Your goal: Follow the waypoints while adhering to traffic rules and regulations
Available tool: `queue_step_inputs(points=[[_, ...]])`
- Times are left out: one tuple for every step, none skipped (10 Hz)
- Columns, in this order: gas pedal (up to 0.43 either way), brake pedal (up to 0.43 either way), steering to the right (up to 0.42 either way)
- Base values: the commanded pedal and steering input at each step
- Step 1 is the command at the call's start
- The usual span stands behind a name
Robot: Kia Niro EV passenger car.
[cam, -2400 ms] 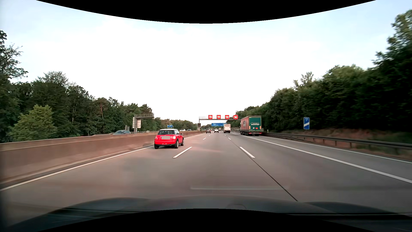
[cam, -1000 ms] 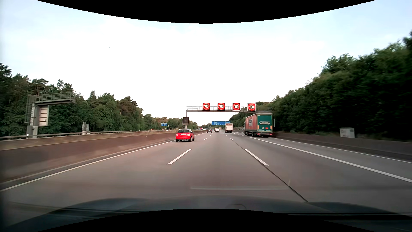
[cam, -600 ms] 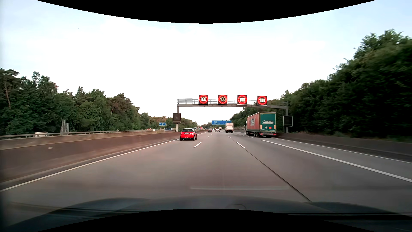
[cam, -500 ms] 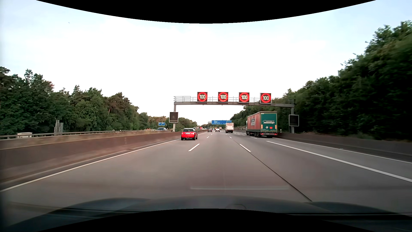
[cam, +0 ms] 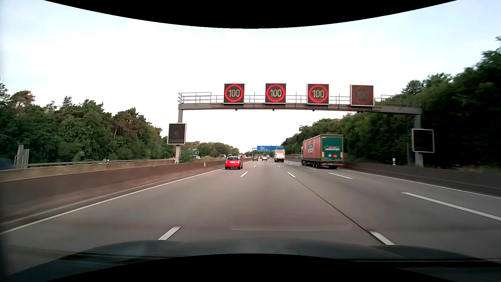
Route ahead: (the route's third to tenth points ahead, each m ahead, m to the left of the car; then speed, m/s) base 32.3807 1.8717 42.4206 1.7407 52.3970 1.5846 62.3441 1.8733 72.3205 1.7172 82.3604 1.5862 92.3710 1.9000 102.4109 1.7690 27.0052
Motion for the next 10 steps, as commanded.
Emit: queue_step_inputs(points=[[0.189,0.0,-0.002],[0.189,0.0,-0.002],[0.189,0.0,-0.002],[0.189,0.0,-0.002],[0.189,0.0,-0.002],[0.189,0.0,-0.002],[0.189,0.0,-0.002],[0.189,0.0,-0.002],[0.189,0.0,-0.002],[0.189,0.0,-0.002]])
